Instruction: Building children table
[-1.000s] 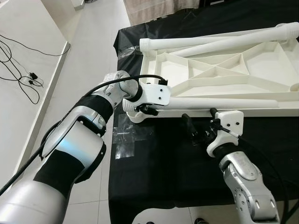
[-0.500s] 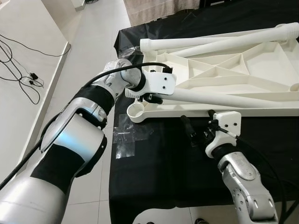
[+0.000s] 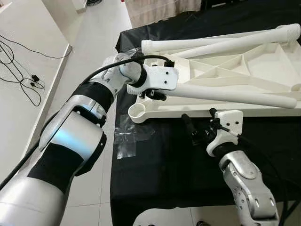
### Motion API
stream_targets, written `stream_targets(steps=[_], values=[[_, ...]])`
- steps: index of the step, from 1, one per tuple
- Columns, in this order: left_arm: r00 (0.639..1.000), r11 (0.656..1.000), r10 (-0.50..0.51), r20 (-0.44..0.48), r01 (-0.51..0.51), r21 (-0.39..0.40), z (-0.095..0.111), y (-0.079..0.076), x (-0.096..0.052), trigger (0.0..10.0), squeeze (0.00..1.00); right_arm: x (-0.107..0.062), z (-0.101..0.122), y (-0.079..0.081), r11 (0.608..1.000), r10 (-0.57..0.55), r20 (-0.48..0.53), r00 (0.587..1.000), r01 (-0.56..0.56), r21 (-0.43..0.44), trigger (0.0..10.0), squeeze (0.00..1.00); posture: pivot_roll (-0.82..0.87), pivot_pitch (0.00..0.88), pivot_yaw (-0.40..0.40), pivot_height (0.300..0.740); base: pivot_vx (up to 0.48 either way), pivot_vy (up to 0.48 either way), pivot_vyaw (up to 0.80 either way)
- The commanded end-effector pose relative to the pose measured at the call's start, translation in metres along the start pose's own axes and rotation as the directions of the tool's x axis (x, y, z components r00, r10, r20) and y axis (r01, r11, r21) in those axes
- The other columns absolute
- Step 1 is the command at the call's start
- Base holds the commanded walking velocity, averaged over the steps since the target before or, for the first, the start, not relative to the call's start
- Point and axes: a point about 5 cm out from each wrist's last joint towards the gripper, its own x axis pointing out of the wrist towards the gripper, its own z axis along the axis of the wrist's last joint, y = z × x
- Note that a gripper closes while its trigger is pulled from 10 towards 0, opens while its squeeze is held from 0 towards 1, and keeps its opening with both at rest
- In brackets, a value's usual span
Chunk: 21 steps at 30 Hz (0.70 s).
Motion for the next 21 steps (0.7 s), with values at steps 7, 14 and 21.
stream_targets(steps=[7,14,21], values=[[0.944,0.936,0.29,0.16,-0.245,-0.253,-0.012,0.025,-0.037,0.0,0.0,0.004,0.005,-0.006,1.0,-0.006,0.034,0.999,0.006,0.025,10.0,0.0,-0.18,0.153,0.188,0.74,0.0,0.0,0.0],[0.826,0.832,0.436,0.358,-0.218,-0.51,-0.012,0.027,-0.048,0.0,0.0,0.007,0.007,-0.008,0.999,-0.011,0.05,0.999,0.009,0.038,10.0,0.0,-0.17,0.147,0.182,0.74,0.0,0.0,0.0],[0.738,0.745,0.491,0.463,-0.08,-0.662,-0.019,0.016,-0.052,0.0,0.0,0.008,0.011,-0.011,0.998,0.004,0.068,0.998,-0.009,0.066,10.0,0.0,-0.17,0.145,0.175,0.74,0.0,0.0,0.0]])
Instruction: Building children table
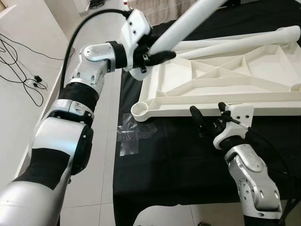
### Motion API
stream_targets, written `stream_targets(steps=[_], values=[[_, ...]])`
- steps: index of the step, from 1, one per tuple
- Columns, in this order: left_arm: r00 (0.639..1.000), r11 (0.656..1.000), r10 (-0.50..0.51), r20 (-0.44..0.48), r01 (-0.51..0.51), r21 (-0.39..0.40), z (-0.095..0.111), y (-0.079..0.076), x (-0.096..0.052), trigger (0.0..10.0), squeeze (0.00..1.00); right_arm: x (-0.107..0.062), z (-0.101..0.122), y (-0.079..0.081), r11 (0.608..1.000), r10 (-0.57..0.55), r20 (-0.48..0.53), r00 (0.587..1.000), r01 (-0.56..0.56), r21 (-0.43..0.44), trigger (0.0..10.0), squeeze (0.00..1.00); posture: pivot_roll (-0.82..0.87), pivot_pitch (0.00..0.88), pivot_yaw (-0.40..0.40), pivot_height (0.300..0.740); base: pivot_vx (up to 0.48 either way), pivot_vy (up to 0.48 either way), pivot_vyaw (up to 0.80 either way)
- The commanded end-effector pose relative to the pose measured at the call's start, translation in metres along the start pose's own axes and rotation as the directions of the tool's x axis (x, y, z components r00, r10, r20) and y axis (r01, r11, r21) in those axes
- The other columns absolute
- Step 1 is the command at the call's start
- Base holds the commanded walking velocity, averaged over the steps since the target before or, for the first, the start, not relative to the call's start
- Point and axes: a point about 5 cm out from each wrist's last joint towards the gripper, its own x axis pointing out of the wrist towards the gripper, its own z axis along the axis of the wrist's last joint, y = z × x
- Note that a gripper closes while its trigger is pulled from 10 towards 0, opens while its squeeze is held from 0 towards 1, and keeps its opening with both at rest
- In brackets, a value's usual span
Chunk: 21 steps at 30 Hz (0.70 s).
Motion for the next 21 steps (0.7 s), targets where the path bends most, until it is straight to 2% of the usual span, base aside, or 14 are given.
stream_targets(steps=[1,2,3,4,5,6,8,10,14,16,17,18,19,21], values=[[0.999,0.997,-0.012,0.04,0.015,-0.071,-0.004,-0.001,-0.006,0.0,0.0,0.001,0.002,0.002,0.999,0.021,0.02,1.0,-0.022,0.028,10.0,0.0,-0.17,0.145,0.175,0.74,0.0,0.0,0.0],[0.996,0.99,-0.037,0.086,0.048,-0.134,-0.006,-0.005,-0.009,0.0,0.0,0.001,0.004,0.001,0.998,0.032,0.03,0.999,-0.033,0.048,10.0,0.0,-0.17,0.145,0.175,0.74,0.0,0.0,0.0],[0.996,0.99,-0.037,0.086,0.048,-0.134,-0.006,-0.005,-0.009,0.0,0.0,0.001,0.004,0.001,0.998,0.032,0.03,0.999,-0.033,0.048,10.0,0.0,-0.17,0.145,0.175,0.74,0.0,0.0,0.0],[0.987,0.978,-0.075,0.139,0.1,-0.183,-0.008,-0.01,-0.013,1.9,0.0,0.001,0.008,0.0,0.995,0.057,0.049,0.997,-0.061,0.084,10.0,0.0,-0.16,0.142,0.172,0.74,0.0,0.0,0.0],[0.987,0.978,-0.075,0.139,0.1,-0.183,-0.008,-0.01,-0.013,1.9,0.0,0.001,0.008,0.0,0.995,0.057,0.049,0.997,-0.061,0.084,10.0,0.0,-0.16,0.142,0.172,0.74,0.0,0.0,0.0],[0.975,0.96,-0.11,0.195,0.155,-0.234,-0.008,-0.016,-0.018,10.0,0.0,0.0,0.015,0.0,0.984,0.101,0.082,0.992,-0.111,0.14,10.0,0.0,-0.16,0.139,0.168,0.74,0.0,0.0,0.0],[0.945,0.921,-0.172,0.28,0.255,-0.296,-0.008,-0.024,-0.028,10.0,0.0,-0.002,0.031,-0.001,0.946,0.204,0.168,0.964,-0.238,0.218,10.0,0.0,-0.16,0.138,0.165,0.74,0.0,0.0,0.0],[0.945,0.921,-0.172,0.28,0.255,-0.296,-0.008,-0.024,-0.028,10.0,0.0,-0.002,0.031,-0.001,0.946,0.204,0.168,0.964,-0.238,0.218,10.0,0.0,-0.16,0.138,0.165,0.74,0.0,0.0,0.0],[0.873,0.84,-0.32,0.368,0.441,-0.317,-0.014,-0.049,-0.054,10.0,0.0,-0.015,0.068,-0.006,0.835,0.472,0.302,0.828,-0.53,0.148,10.0,0.0,-0.15,0.132,0.147,0.74,0.0,0.0,0.0],[0.873,0.84,-0.32,0.368,0.441,-0.317,-0.014,-0.049,-0.054,10.0,0.0,-0.015,0.068,-0.006,0.835,0.472,0.302,0.828,-0.53,0.148,10.0,0.0,-0.15,0.132,0.147,0.74,0.0,0.0,0.0],[0.862,0.833,-0.333,0.381,0.459,-0.31,-0.012,-0.052,-0.059,10.0,0.0,-0.019,0.076,-0.012,0.807,0.51,0.329,0.795,-0.574,0.137,10.0,0.0,-0.15,0.132,0.145,0.74,0.0,0.0,0.0],[0.856,0.828,-0.341,0.389,0.469,-0.308,-0.01,-0.054,-0.062,10.0,0.0,-0.025,0.083,-0.015,0.768,0.555,0.355,0.752,-0.628,0.129,10.0,0.31,-0.16,0.132,0.144,0.74,0.0,0.0,0.0],[0.853,0.825,-0.345,0.393,0.475,-0.306,-0.009,-0.056,-0.065,10.0,0.0,-0.029,0.091,-0.018,0.73,0.597,0.374,0.71,-0.673,0.113,10.0,1.0,-0.15,0.131,0.142,0.74,0.0,0.0,0.0],[0.85,0.822,-0.347,0.396,0.479,-0.309,-0.007,-0.058,-0.068,10.0,0.0,-0.032,0.098,-0.021,0.709,0.623,0.384,0.682,-0.699,0.092,10.0,1.0,-0.15,0.131,0.141,0.74,0.0,0.0,0.0]])
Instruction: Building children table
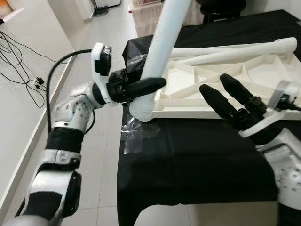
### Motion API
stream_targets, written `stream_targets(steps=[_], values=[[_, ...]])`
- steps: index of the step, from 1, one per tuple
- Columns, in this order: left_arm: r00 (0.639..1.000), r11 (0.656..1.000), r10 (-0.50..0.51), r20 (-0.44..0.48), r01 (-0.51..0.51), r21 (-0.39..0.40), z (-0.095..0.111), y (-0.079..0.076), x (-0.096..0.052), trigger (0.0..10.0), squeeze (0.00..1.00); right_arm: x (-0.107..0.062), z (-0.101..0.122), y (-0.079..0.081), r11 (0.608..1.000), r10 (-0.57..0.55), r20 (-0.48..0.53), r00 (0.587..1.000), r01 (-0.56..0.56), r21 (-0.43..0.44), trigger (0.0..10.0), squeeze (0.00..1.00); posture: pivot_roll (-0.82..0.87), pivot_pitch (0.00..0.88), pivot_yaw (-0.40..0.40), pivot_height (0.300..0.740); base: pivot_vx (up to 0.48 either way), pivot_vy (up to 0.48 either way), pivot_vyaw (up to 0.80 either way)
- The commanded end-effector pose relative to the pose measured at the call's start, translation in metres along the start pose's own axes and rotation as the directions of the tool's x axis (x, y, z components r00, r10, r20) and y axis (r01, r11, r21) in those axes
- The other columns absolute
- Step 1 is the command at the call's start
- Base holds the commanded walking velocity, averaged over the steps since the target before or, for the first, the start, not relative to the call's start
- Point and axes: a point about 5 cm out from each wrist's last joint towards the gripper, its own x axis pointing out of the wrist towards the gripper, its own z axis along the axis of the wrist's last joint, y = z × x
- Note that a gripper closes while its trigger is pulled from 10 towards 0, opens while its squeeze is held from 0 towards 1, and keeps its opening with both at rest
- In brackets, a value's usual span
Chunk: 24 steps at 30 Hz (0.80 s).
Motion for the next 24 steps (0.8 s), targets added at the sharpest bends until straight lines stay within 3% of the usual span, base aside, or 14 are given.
stream_targets(steps=[1,7,8,9,10,15,24], values=[[1.0,1.0,-0.006,-0.005,0.006,0.009,0.005,-0.006,-0.006,10.0,0.0,0.002,0.009,0.007,0.996,0.093,0.02,0.996,-0.093,0.009,10.0,1.0,-0.15,0.131,0.141,0.74,0.0,0.0,0.0],[0.999,0.999,-0.032,-0.014,0.032,-0.004,0.005,-0.02,-0.009,10.0,0.0,0.011,0.024,0.012,0.972,0.221,-0.066,0.973,-0.226,-0.071,10.0,1.0,-0.16,0.128,0.137,0.74,0.0,0.0,0.0],[0.999,0.999,-0.037,-0.025,0.037,-0.01,0.003,-0.024,-0.009,10.0,0.0,0.017,0.023,0.016,0.961,0.257,-0.098,0.961,-0.265,-0.085,10.0,0.31,-0.15,0.128,0.137,0.74,0.0,0.0,0.0],[0.999,0.999,-0.037,-0.025,0.037,-0.01,0.003,-0.024,-0.009,10.0,0.0,0.017,0.023,0.016,0.961,0.257,-0.098,0.961,-0.265,-0.085,10.0,0.31,-0.15,0.128,0.137,0.74,0.0,0.0,0.0],[0.999,0.999,-0.04,-0.035,0.04,-0.019,0.001,-0.027,-0.009,10.0,0.0,0.023,0.022,0.021,0.948,0.287,-0.128,0.949,-0.301,-0.101,10.0,0.0,-0.16,0.127,0.137,0.74,0.0,0.0,0.0],[0.998,0.998,-0.046,-0.049,0.044,-0.045,-0.004,-0.034,-0.006,10.0,0.0,0.034,0.022,0.033,0.912,0.384,-0.157,0.91,-0.4,-0.089,10.0,0.0,-0.15,0.124,0.132,0.74,0.0,0.0,0.0],[0.997,0.997,-0.048,-0.063,0.044,-0.061,-0.01,-0.039,-0.003,10.0,0.0,0.045,0.021,0.039,0.896,0.423,-0.144,0.895,-0.436,-0.081,10.0,0.0,-0.16,0.122,0.133,0.74,0.0,0.0,0.0]])
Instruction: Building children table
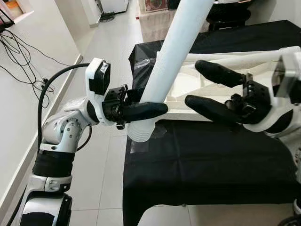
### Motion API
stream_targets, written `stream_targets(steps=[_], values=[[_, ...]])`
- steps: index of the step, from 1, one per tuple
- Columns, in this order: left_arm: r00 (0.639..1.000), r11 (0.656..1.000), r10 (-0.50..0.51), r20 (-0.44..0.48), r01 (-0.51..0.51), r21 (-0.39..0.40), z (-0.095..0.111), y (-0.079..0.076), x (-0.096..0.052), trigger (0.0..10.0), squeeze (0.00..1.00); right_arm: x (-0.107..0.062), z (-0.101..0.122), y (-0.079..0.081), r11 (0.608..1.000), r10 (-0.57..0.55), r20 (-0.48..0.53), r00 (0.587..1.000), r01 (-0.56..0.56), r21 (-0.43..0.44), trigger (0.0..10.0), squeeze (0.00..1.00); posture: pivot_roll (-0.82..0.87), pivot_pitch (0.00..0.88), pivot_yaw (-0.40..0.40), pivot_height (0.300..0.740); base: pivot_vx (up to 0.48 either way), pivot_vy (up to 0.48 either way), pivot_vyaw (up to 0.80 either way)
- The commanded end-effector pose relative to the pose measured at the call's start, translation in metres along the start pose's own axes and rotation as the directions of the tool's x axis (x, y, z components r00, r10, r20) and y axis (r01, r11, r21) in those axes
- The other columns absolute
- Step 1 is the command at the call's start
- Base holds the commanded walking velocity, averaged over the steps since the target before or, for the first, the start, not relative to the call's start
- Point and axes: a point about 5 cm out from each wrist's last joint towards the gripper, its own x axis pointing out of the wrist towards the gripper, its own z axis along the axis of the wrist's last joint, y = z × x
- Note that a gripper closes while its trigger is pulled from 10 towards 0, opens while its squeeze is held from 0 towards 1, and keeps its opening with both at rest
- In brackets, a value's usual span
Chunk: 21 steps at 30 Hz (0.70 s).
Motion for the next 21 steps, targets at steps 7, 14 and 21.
stream_targets(steps=[7,14,21], values=[[0.999,1.0,-0.007,-0.035,0.007,-0.014,-0.009,-0.008,0.003,10.0,0.0,0.021,-0.008,0.013,0.984,0.137,0.02,0.99,-0.139,0.111,10.0,0.0,-0.16,0.117,0.127,0.74,0.0,0.0,0.0],[0.996,0.999,-0.035,-0.081,0.033,-0.026,-0.02,-0.012,0.008,10.0,0.0,0.036,-0.017,0.005,0.986,0.093,-0.008,0.996,-0.091,0.139,10.0,0.0,-0.16,0.104,0.121,0.74,0.0,0.0,0.0],[0.993,0.999,-0.038,-0.108,0.036,-0.021,-0.022,-0.013,0.009,10.0,0.0,0.041,-0.021,0.003,0.983,0.077,-0.03,0.997,-0.071,0.168,10.0,0.0,-0.16,0.107,0.118,0.74,0.0,0.0,0.0]])
